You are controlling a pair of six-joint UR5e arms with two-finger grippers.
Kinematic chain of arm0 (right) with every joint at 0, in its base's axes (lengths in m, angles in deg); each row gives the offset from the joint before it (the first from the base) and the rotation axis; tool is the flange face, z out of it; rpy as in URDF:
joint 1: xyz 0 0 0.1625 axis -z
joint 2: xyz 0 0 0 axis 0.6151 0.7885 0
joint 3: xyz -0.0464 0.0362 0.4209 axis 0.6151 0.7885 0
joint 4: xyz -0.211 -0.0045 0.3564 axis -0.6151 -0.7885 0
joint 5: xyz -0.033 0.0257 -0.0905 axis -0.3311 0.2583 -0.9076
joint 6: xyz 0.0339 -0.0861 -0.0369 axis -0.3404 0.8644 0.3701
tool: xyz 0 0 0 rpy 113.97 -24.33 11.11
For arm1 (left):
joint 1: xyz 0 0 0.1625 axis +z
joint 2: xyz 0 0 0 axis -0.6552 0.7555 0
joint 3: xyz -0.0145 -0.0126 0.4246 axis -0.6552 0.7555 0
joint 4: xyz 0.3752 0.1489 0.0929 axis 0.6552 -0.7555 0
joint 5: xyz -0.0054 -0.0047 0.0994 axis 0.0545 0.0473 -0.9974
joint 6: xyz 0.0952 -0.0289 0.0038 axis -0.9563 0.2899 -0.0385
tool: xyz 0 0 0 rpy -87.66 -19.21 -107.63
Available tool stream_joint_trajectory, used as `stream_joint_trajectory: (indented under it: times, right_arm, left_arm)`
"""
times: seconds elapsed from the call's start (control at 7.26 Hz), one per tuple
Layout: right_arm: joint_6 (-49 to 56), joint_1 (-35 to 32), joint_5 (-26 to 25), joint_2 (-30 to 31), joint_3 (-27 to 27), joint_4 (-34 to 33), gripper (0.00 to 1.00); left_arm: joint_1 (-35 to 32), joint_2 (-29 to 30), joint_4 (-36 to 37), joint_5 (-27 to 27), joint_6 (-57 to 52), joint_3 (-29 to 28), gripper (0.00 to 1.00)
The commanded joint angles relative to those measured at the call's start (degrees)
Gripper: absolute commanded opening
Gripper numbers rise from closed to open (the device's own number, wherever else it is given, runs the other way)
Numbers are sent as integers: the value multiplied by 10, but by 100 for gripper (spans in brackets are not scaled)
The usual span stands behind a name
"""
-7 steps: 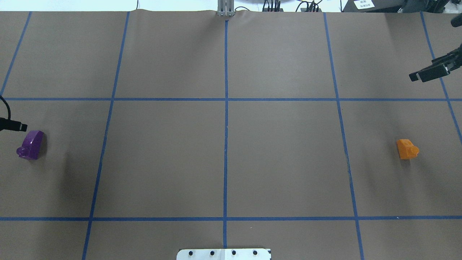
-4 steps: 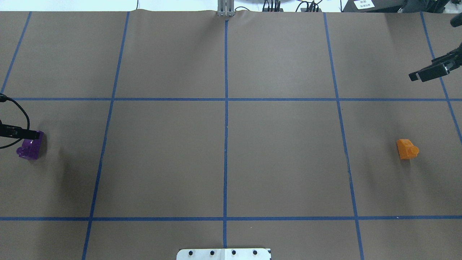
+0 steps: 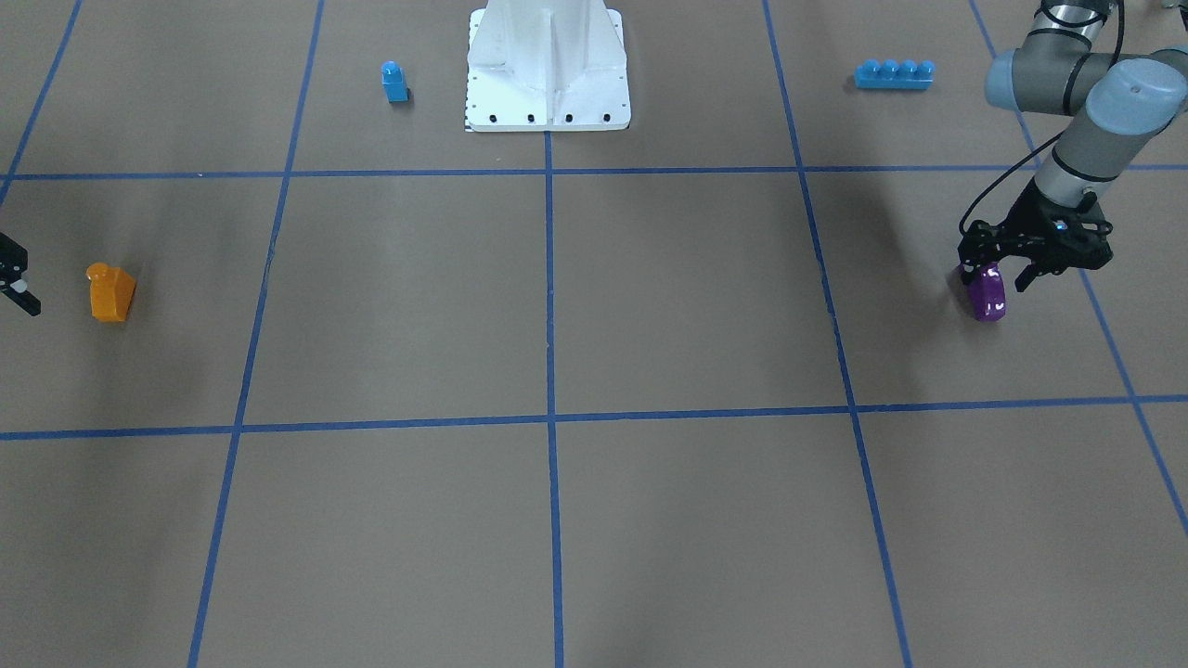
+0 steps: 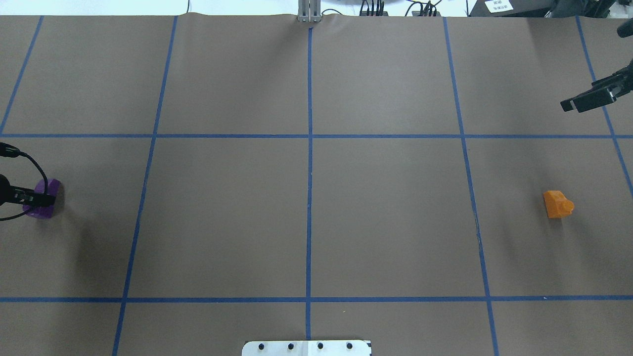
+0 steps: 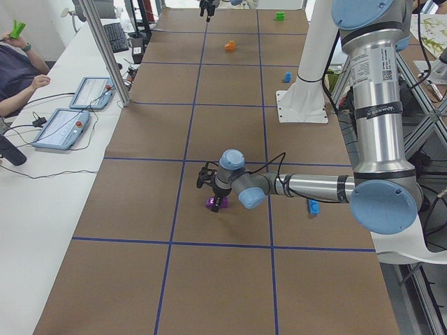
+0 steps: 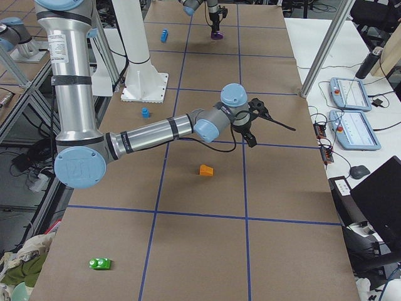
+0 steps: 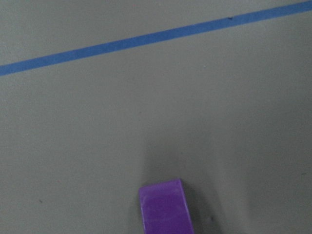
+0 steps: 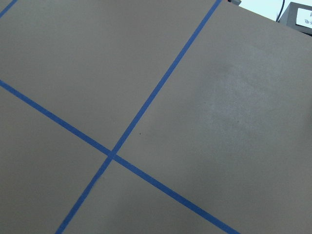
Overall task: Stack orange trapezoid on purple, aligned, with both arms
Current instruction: 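Grasp the purple block with the left gripper and carry it toward the table center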
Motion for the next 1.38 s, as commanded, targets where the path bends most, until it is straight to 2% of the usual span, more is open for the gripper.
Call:
stream_joint_trajectory:
  times: [0.0, 0.14, 0.28, 0.41, 0.55, 0.69, 0.83, 0.96, 1.1, 1.24]
  right_arm:
    - [0, 0, 0, 0, -1, 0, 100]
    - [0, 0, 0, 0, -1, 0, 100]
    - [0, 0, 0, 0, -1, 0, 100]
    - [0, 0, 0, 0, -1, 0, 100]
    - [0, 0, 0, 0, 0, 0, 100]
    - [0, 1, 0, 0, -1, 0, 100]
    - [0, 1, 0, 0, 0, 0, 100]
    - [0, 1, 0, 1, 0, 0, 100]
    - [0, 1, 0, 1, 0, 0, 100]
    - [0, 1, 0, 1, 0, 0, 100]
  left_arm:
    - [3, -3, 0, 0, 0, 1, 35]
    - [3, -3, 0, 0, 0, 2, 6]
    - [3, -12, -1, 0, 0, 22, 0]
    - [3, -29, 4, 3, 1, 66, 0]
    - [4, -28, 50, 5, 4, 114, 0]
    - [6, -10, 156, 5, 11, 180, 0]
    - [7, 28, 228, 6, 15, 214, 0]
    - [18, 80, 251, 5, 44, 210, 0]
    - [56, 142, 258, 4, 97, 197, 0]
    - [96, 225, 303, 1, 142, 177, 0]
